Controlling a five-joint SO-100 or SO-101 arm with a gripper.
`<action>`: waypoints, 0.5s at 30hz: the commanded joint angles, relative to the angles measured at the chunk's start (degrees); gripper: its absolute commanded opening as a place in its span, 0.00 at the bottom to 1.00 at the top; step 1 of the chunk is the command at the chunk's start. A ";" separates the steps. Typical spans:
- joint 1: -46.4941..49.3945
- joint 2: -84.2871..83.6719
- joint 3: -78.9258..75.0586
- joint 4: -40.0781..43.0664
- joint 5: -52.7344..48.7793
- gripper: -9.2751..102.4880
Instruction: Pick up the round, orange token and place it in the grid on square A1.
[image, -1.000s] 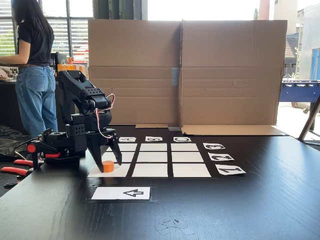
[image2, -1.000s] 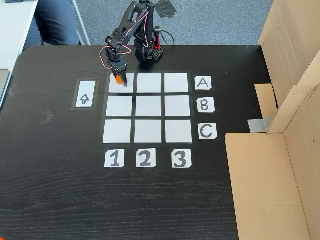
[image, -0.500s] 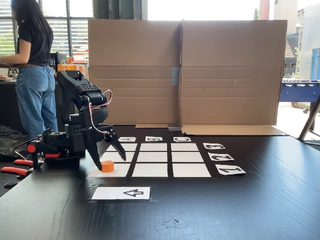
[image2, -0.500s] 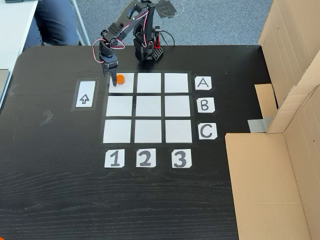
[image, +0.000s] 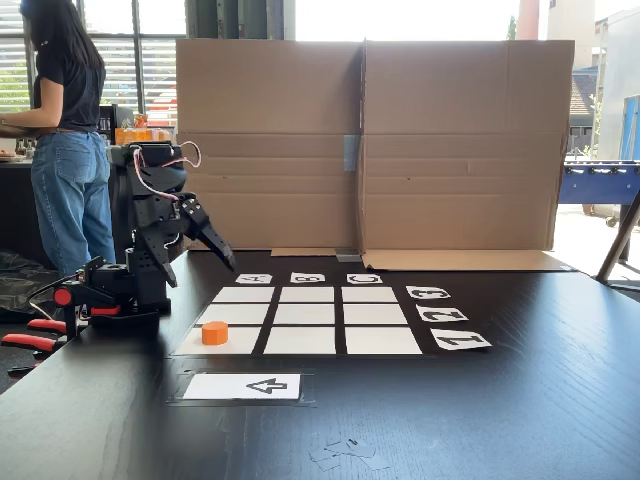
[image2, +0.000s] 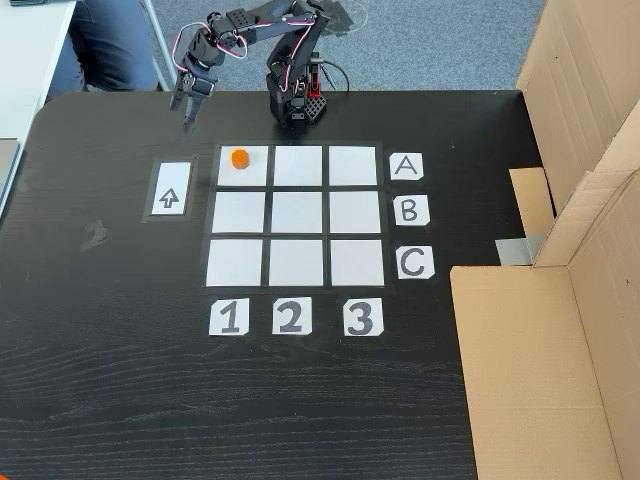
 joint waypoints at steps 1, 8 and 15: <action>3.87 6.24 -1.14 3.25 0.70 0.40; 13.97 16.88 2.02 15.03 0.35 0.37; 24.52 28.48 17.93 14.33 -1.85 0.28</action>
